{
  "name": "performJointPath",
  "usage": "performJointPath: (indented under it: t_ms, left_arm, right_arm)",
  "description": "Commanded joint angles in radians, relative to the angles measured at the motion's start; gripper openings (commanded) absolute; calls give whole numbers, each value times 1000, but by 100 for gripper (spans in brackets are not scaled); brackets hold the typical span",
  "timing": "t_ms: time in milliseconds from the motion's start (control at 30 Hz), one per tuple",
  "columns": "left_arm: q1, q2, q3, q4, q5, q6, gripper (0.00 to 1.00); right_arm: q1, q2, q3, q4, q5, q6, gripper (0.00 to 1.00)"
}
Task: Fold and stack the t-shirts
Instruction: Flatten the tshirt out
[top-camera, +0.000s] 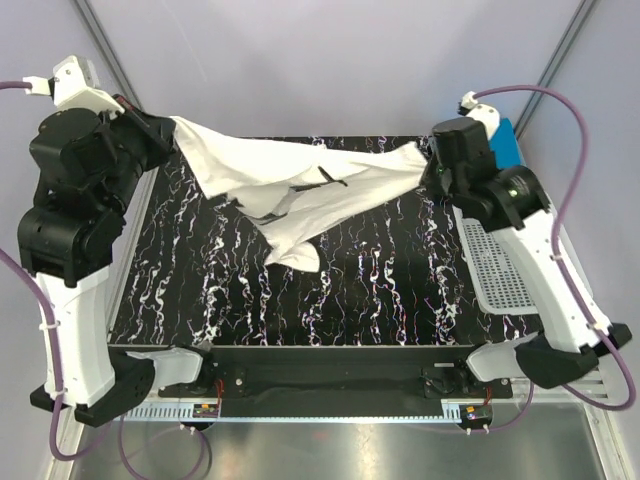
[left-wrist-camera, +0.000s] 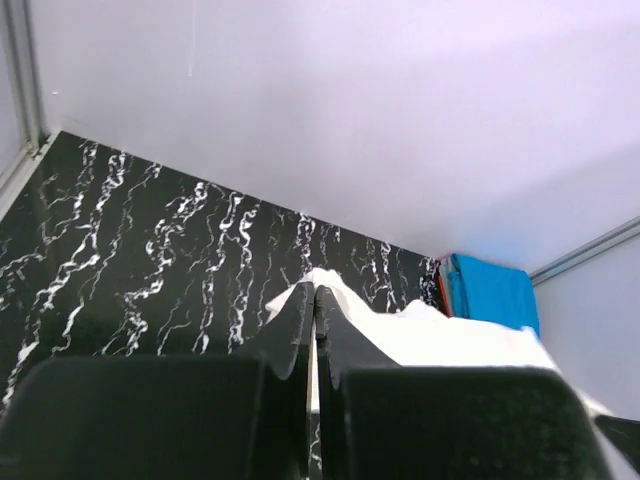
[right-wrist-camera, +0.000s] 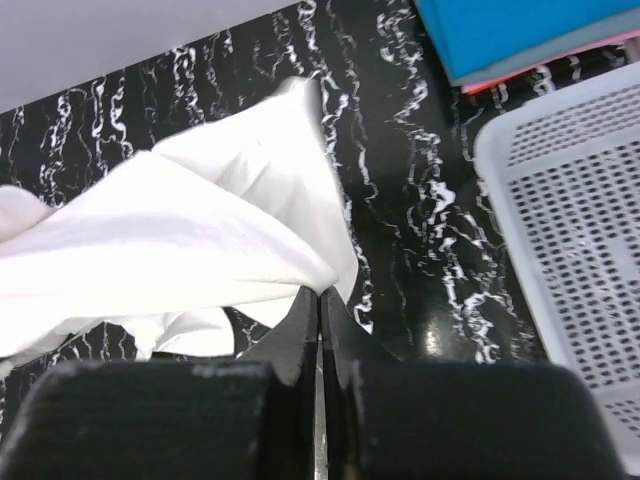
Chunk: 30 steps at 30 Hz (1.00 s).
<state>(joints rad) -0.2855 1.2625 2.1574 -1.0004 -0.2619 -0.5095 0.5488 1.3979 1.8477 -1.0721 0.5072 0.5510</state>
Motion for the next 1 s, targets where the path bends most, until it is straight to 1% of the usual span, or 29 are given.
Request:
performJointPath:
  t_ms: [0, 133, 233, 333, 367, 433, 467, 533, 567, 600, 633, 667, 700, 733, 767, 800, 833, 867, 900, 933, 967]
  left_arm:
    - [11, 6, -11, -66, -33, 23, 0]
    - [31, -14, -100, -67, -2, 22, 0]
    - [46, -34, -157, -38, 29, 17, 0]
    - [84, -23, -201, -9, 131, -1, 0]
    - [94, -20, -220, 8, 207, -9, 0]
    - [112, 3, -280, 74, 292, -43, 0]
    - [114, 47, -286, 104, 372, -70, 0]
    - [115, 104, -268, 137, 435, -102, 0]
    - [115, 174, -243, 152, 493, -139, 0]
    - [115, 210, -164, 167, 521, -152, 0]
    - [115, 247, -109, 163, 535, -161, 0]
    - [115, 279, -52, 158, 538, -178, 0]
    - [120, 331, 60, 145, 540, -185, 0]
    - [127, 356, 117, 137, 567, -193, 0]
    - [138, 389, 169, 135, 598, -225, 0]
    - [166, 394, 224, 157, 633, -248, 0]
    - [180, 391, 228, 178, 697, -273, 0]
    - [189, 358, 217, 203, 719, -302, 0]
    - [201, 333, 182, 238, 731, -300, 0]
    - [204, 306, 156, 241, 730, -291, 0]
    - [207, 244, 127, 218, 718, -258, 0]
  right_arm:
    - [-6, -22, -7, -89, 102, -39, 0]
    - [-15, -37, -54, -106, 111, -34, 0]
    - [-15, -65, -88, -91, 94, -31, 0]
    - [-13, -82, -97, -77, 83, -49, 0]
    - [-15, -86, -110, -43, 77, -60, 0]
    - [-16, -102, -143, 35, 61, -88, 0]
    - [-24, -106, -197, 166, 54, -135, 0]
    - [-53, -96, -252, 346, 10, -228, 0]
    - [-114, -77, -240, 468, 1, -236, 0]
    - [-142, -21, -205, 504, 1, -243, 0]
    - [-168, 15, -162, 533, 11, -253, 0]
    - [-187, 50, -54, 578, 25, -284, 0]
    - [-219, 114, 6, 590, 31, -296, 0]
    - [-230, 140, 63, 603, 24, -337, 0]
    - [-234, 156, 152, 650, 14, -364, 0]
    - [-236, 162, 178, 678, -1, -385, 0]
    - [-234, 148, 182, 748, -60, -416, 0]
    - [-234, 129, 167, 783, -99, -431, 0]
    - [-234, 66, 141, 817, -137, -439, 0]
    - [-236, 32, 113, 836, -189, -441, 0]
    - [-236, -35, 64, 833, -199, -436, 0]
